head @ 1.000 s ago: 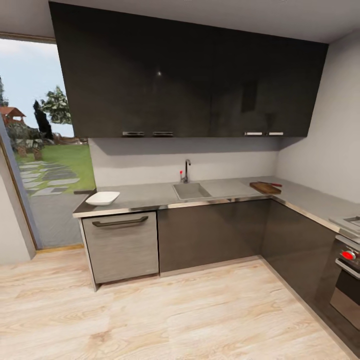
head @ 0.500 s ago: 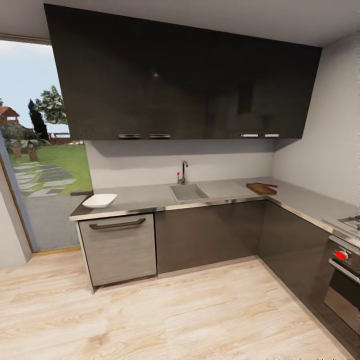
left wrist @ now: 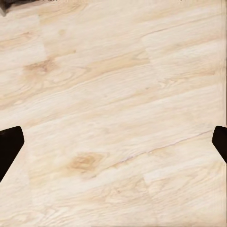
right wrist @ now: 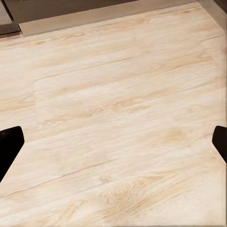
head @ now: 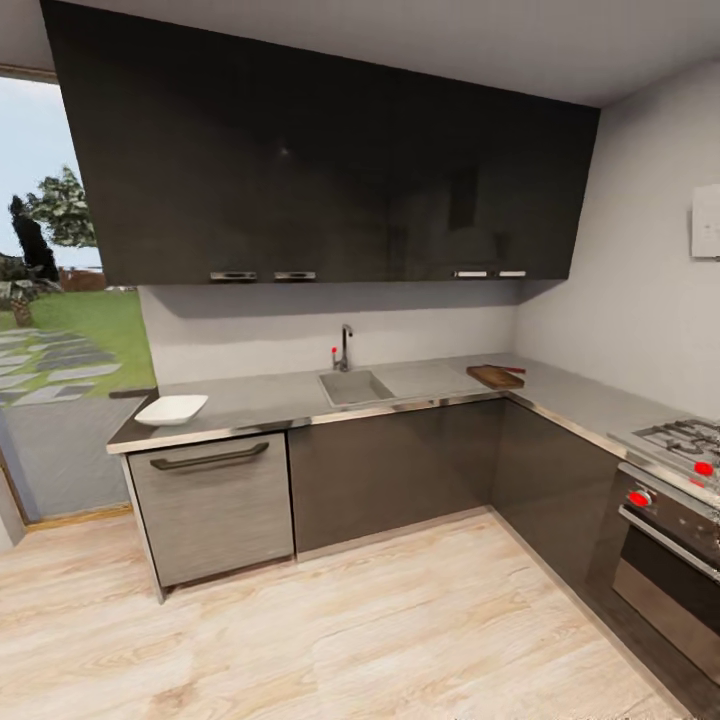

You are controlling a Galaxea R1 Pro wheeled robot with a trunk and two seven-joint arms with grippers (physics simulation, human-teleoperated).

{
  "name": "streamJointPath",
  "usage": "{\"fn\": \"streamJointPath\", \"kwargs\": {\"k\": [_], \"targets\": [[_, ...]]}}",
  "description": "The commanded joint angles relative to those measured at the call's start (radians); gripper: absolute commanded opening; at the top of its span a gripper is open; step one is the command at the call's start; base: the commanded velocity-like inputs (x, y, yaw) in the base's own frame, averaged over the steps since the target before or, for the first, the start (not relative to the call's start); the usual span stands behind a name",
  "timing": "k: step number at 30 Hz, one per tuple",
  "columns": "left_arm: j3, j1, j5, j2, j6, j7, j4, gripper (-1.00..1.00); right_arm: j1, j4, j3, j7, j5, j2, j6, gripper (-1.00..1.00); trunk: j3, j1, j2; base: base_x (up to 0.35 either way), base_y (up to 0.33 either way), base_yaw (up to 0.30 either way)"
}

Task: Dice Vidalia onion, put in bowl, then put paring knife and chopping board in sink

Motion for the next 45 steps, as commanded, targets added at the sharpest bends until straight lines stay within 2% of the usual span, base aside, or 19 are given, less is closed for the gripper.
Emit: {"fn": "streamJointPath", "kwargs": {"k": [1, 12, 27, 33, 45], "targets": [[0.001, 0.000, 0.001, 0.000, -0.002, 0.000, -0.001, 1.00, -0.001, 0.001, 0.000, 0.000, 0.000, 0.000, -0.003, 1.00, 0.002, -0.004, 0.006, 0.000, 0.000, -0.163], [0.001, 0.000, 0.001, 0.000, -0.002, 0.000, -0.001, 1.00, -0.001, 0.001, 0.000, 0.000, 0.000, 0.000, -0.003, 1.00, 0.038, -0.046, 0.083, 0.000, 0.000, -0.068], [0.001, 0.000, 0.001, 0.001, -0.002, 0.000, -0.001, 1.00, -0.001, 0.001, 0.002, 0.000, 0.000, 0.000, -0.004, 1.00, 0.107, -0.103, 0.188, 0.000, 0.000, 0.000], [0.001, 0.000, 0.000, 0.001, -0.002, 0.000, -0.001, 1.00, -0.001, 0.001, 0.001, 0.000, 0.000, 0.000, -0.003, 1.00, 0.128, -0.126, 0.230, 0.000, 0.000, 0.000], [0.001, 0.000, 0.001, 0.000, 0.000, 0.001, -0.001, 1.00, -0.001, 0.001, 0.001, 0.000, 0.000, 0.000, -0.003, 1.00, 0.129, -0.126, 0.230, 0.000, 0.000, -0.093]]}}
